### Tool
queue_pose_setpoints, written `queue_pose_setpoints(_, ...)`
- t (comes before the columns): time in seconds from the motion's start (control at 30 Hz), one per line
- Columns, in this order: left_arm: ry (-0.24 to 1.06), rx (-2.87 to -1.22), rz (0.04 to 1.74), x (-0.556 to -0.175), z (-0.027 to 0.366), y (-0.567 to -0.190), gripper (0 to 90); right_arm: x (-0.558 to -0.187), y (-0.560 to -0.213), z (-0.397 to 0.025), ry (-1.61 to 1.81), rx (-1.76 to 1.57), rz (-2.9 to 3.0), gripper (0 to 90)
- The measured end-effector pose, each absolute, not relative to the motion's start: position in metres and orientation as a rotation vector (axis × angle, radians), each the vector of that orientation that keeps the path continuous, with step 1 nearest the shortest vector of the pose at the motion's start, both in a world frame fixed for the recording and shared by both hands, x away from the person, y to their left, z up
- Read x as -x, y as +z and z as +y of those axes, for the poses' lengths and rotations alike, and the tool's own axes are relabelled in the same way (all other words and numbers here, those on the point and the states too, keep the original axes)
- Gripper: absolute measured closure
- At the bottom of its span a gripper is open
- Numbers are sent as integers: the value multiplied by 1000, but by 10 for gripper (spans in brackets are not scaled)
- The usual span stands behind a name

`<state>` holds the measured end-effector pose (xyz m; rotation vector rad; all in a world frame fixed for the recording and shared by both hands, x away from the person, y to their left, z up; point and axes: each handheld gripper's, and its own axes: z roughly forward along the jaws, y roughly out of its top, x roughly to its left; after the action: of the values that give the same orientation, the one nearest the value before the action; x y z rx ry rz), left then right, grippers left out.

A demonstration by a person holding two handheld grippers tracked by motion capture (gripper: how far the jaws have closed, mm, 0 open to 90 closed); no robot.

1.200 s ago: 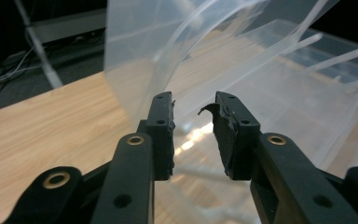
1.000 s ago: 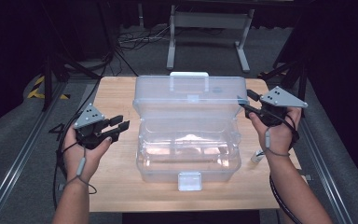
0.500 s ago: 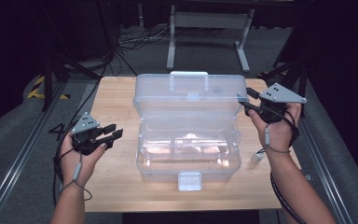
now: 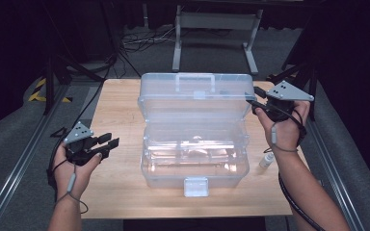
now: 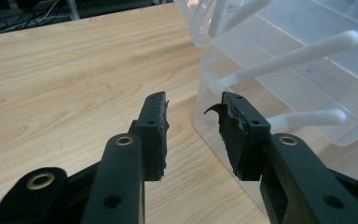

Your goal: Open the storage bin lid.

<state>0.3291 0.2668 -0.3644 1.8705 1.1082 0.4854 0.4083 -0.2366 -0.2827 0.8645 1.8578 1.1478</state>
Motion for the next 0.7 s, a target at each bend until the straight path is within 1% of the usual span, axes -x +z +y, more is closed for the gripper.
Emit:
queue_pose_setpoints(0.33,484,-1862,1161,-322,279,-371,624,-420,-280,-235,1142,-867,1849,655)
queue_pose_setpoints(0.7,485,-1858,1199,-304,289,-379,610,-435,-276,-234,1117,-880,1863,690)
